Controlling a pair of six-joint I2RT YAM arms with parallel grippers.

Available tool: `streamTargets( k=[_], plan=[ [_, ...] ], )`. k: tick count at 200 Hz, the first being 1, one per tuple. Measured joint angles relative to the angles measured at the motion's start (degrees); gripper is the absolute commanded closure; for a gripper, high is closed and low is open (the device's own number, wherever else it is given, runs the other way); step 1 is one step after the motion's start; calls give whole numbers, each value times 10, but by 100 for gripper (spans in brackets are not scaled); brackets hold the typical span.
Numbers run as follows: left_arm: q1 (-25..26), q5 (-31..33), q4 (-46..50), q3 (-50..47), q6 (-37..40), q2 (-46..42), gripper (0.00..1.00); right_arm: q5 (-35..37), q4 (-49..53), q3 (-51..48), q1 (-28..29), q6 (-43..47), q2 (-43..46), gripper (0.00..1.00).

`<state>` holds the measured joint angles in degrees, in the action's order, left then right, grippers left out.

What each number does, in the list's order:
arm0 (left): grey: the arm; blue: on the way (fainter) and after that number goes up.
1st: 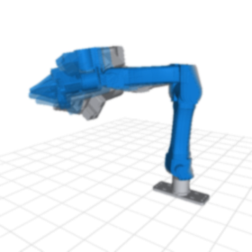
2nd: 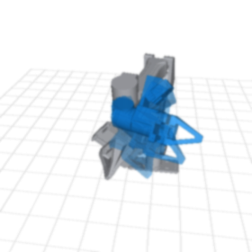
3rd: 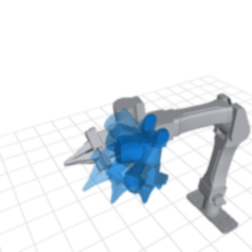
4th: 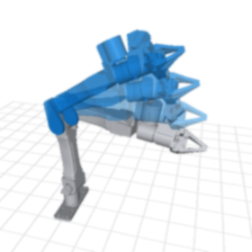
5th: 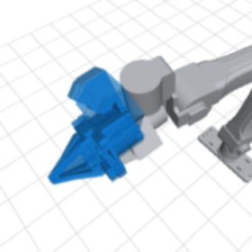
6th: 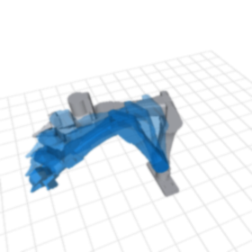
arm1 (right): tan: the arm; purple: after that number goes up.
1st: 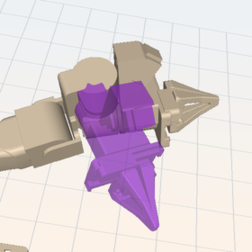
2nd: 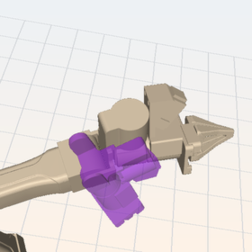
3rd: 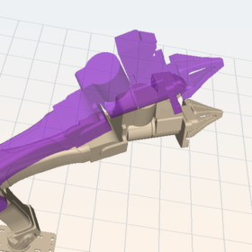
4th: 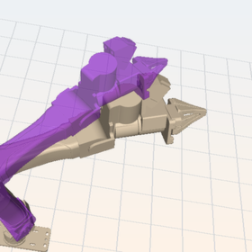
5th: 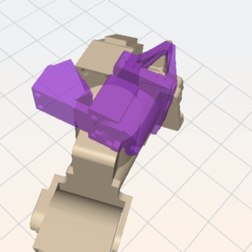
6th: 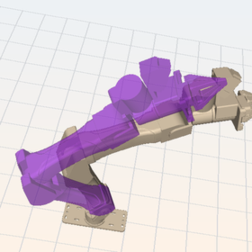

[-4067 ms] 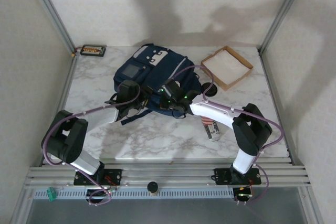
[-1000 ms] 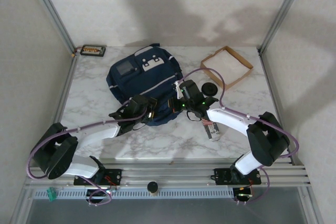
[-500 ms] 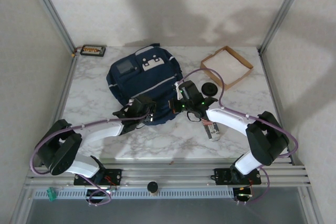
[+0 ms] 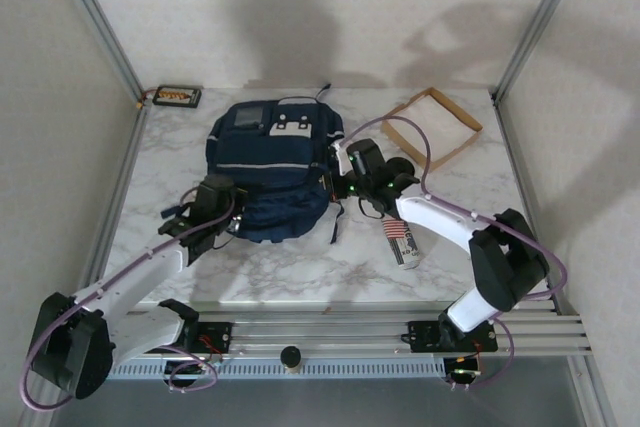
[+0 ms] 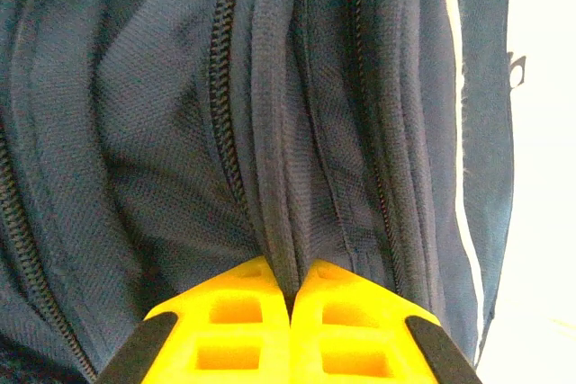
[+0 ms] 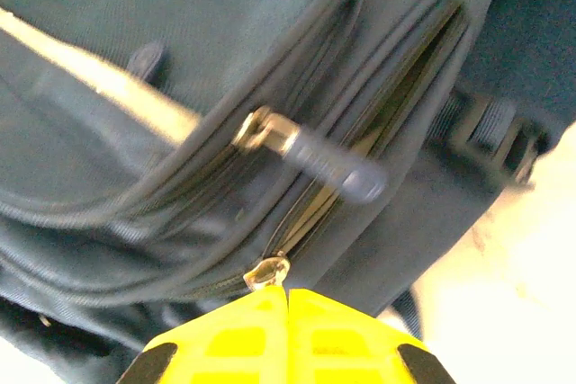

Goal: Pack books, pencil case, and school supplies into a backpack

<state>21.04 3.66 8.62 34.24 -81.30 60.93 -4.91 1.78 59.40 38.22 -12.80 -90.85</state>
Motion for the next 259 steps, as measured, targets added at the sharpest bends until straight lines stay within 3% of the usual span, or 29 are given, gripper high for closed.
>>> streamTargets(
  k=[25, 44, 79, 90, 118, 143, 190, 235, 259],
  plan=[
    [-80, 17, 35, 0, 71, 3, 100, 62, 3, 29, -43, 9, -39, 100],
    [-108, 23, 49, 2, 115, 14, 100, 88, 5, 36, -66, 14, -57, 100],
    [-112, 19, 56, 14, 161, 26, 100, 21, -7, 33, -52, 45, -55, 100],
    [-112, 17, 57, 16, 171, 26, 100, -6, -10, 32, -39, 50, -54, 81],
    [-112, 13, 63, 21, 184, 26, 100, -55, -24, 21, 12, 71, -54, 61],
    [-112, 10, 65, 21, 187, 26, 100, -87, -31, 16, 49, 68, -62, 52],
    [-114, 3, 65, 22, 193, 28, 100, -165, -35, 88, 44, 58, -126, 43],
    [-114, 0, 64, 22, 196, 38, 100, -203, -37, 111, 44, 62, -143, 38],
    [-114, 0, 64, 23, 196, 41, 100, -189, -47, 111, 41, 53, -142, 51]
  ],
)
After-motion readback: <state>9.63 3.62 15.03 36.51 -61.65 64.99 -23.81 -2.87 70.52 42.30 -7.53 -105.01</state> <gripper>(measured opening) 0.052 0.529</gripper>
